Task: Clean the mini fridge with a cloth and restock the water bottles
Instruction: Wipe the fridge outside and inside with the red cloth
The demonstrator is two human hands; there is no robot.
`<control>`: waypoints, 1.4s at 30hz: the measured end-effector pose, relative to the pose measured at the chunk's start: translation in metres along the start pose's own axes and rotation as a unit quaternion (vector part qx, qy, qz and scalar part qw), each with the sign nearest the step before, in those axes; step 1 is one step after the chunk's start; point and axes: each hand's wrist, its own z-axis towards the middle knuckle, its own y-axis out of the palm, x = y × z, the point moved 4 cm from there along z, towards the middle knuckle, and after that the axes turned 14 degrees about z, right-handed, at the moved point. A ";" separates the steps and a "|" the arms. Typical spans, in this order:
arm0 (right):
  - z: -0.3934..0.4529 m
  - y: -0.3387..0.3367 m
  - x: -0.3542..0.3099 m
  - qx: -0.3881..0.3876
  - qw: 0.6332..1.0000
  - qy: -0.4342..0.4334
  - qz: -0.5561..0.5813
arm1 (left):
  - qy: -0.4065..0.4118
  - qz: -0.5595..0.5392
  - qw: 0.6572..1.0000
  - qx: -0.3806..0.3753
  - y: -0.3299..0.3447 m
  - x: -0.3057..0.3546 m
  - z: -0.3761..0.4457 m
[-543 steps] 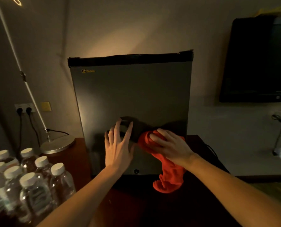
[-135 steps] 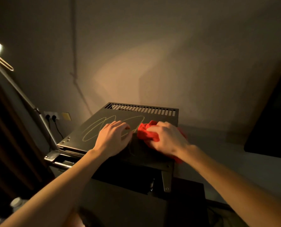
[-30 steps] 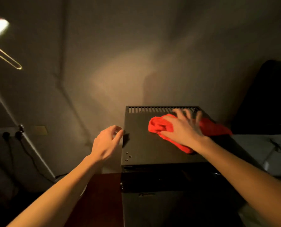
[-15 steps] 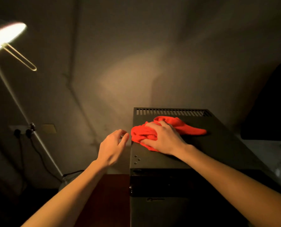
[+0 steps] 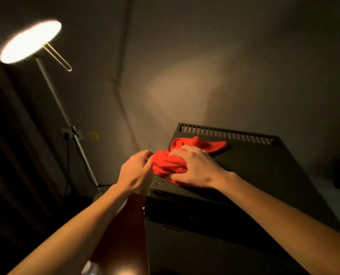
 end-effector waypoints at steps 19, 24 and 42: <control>0.004 -0.033 0.062 0.079 0.993 0.086 -0.006 | -0.019 -0.021 0.998 0.056 -0.028 -0.019 -0.046; 0.004 0.001 -0.009 0.067 0.997 0.032 0.006 | 0.028 -0.050 0.997 0.043 -0.028 -0.039 -0.036; 0.056 0.138 -0.168 0.180 0.982 0.064 0.011 | -0.128 -0.645 0.691 -0.301 -0.020 -0.160 -0.071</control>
